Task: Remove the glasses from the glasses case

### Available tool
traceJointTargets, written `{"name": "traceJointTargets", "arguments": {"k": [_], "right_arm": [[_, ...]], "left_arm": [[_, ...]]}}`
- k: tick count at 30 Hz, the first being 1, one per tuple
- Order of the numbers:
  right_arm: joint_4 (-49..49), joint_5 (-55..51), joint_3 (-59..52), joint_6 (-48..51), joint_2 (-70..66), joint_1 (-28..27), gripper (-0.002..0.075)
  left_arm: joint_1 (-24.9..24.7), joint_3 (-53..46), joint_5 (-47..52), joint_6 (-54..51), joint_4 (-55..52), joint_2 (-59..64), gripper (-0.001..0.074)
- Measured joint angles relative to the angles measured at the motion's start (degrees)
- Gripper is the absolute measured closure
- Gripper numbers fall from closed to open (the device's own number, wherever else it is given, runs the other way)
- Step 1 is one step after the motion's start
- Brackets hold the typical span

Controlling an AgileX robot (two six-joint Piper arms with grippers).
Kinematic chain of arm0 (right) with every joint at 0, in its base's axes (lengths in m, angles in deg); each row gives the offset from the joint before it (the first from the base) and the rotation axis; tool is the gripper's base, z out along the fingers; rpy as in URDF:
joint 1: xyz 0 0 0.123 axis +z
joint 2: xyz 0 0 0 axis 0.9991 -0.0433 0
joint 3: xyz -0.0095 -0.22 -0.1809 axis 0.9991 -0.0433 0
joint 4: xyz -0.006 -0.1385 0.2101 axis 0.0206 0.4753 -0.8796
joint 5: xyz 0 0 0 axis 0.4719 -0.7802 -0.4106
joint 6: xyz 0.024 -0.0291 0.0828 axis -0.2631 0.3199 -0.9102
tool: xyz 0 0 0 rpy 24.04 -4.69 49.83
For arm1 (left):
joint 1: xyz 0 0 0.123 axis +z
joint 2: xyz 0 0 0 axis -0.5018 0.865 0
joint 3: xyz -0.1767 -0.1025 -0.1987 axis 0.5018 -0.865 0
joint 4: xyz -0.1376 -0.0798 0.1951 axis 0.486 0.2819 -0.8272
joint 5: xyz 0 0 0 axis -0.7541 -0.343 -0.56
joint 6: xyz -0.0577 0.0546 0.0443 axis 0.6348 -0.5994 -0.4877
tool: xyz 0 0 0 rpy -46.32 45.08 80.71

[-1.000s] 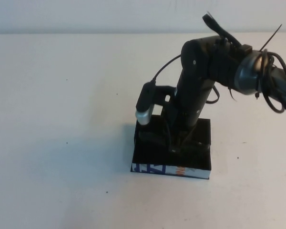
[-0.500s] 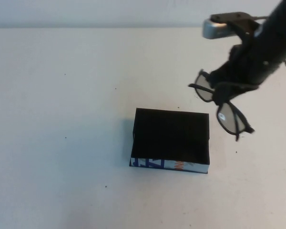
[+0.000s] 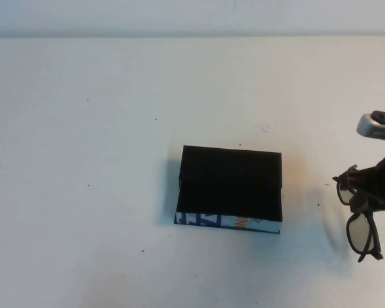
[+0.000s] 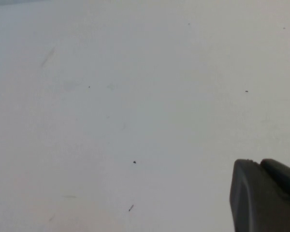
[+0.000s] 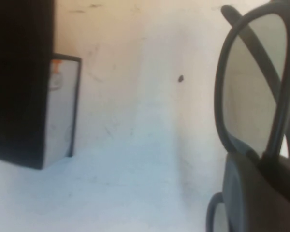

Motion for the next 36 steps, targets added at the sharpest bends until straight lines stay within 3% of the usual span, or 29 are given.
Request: {"name": "traceJointTargets", "arguments": {"k": [11,18,24,32,36], "right_arm": [[-2.2,5.2,-0.8,-0.1,-6.1,0.0,0.0679],[-2.7,7.0,-0.8,-0.1,-7.0,0.0,0.0503],[-2.7,2.7,-0.8,2.1,-0.5,0.0,0.0464],[-2.8,5.1,-4.6,3.9,25.4,0.0,0.0496],[-3.3,11.2,-11.2,3.9,40.6,0.0,0.0645]], "left_arm": [[0.0,0.0,0.0,0.0,0.0,0.0,0.074],[0.0,0.0,0.0,0.0,0.0,0.0,0.074],[0.0,0.0,0.0,0.0,0.0,0.0,0.074],[0.0,0.0,0.0,0.0,0.0,0.0,0.074],[0.0,0.0,0.0,0.0,0.0,0.0,0.074]]}}
